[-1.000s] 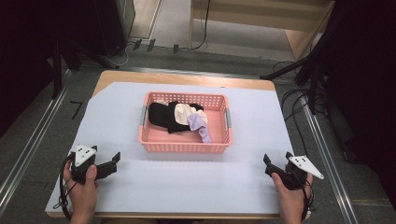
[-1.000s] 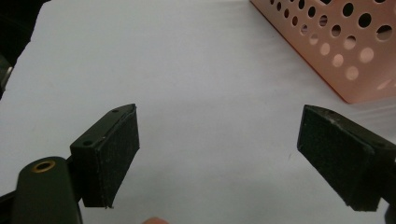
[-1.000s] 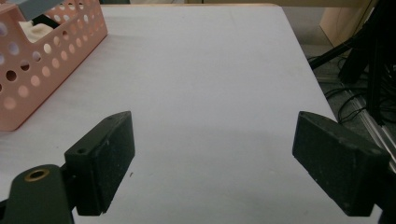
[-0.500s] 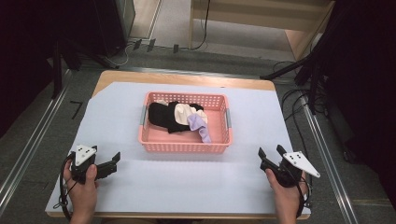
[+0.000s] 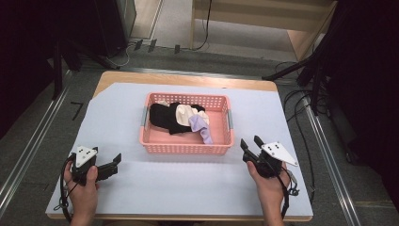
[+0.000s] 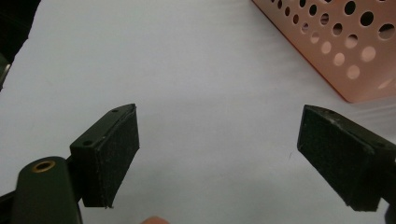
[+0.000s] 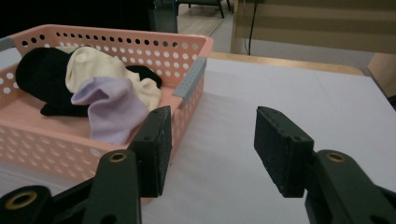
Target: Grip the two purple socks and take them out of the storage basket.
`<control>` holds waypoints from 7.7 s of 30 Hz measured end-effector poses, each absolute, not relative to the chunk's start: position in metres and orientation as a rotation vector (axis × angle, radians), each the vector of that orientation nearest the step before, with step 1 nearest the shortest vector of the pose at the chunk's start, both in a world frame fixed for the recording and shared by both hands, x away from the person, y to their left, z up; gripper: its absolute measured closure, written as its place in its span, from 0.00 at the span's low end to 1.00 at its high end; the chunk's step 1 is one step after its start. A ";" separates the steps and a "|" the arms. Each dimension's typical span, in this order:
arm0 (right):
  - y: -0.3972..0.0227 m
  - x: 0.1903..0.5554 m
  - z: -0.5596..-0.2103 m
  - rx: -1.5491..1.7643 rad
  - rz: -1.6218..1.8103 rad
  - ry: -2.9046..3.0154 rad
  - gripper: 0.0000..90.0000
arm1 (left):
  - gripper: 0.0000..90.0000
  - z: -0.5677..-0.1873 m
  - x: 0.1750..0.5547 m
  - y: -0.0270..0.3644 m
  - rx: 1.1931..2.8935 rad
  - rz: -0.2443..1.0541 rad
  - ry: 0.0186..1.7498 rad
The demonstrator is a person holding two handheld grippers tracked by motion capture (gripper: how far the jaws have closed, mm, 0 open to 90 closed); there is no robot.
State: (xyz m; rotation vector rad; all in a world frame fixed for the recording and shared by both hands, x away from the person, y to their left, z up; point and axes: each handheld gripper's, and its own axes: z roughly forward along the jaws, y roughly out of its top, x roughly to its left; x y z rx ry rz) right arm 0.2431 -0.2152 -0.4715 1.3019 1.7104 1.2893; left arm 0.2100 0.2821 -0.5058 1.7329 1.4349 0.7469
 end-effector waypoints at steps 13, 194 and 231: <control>-0.176 0.264 -0.460 1.338 1.450 1.729 0.63 | 0.15 -0.506 0.210 0.282 1.739 0.748 1.431; -0.001 0.405 -0.468 1.324 0.855 2.043 0.73 | 0.16 -0.506 0.211 0.284 1.736 0.725 1.440; 0.051 0.392 -0.483 1.039 0.737 2.476 0.96 | 0.16 -0.506 0.211 0.284 1.729 0.726 1.449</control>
